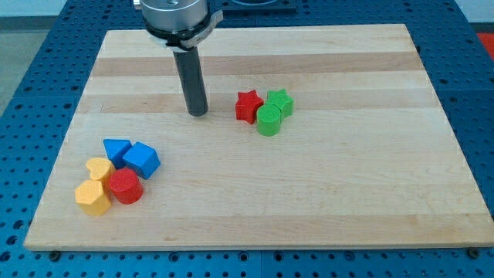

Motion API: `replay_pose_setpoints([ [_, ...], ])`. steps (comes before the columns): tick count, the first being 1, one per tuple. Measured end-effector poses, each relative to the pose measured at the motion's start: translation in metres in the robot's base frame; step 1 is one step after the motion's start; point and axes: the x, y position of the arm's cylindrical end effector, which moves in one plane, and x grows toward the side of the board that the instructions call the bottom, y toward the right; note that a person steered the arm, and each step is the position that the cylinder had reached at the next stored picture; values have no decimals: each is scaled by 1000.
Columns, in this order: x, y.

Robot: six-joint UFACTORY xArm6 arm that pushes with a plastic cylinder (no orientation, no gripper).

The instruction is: Move your arm to the left of the red star

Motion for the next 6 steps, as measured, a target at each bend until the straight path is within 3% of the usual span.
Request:
replay_pose_setpoints([
  [6,-1,34],
])
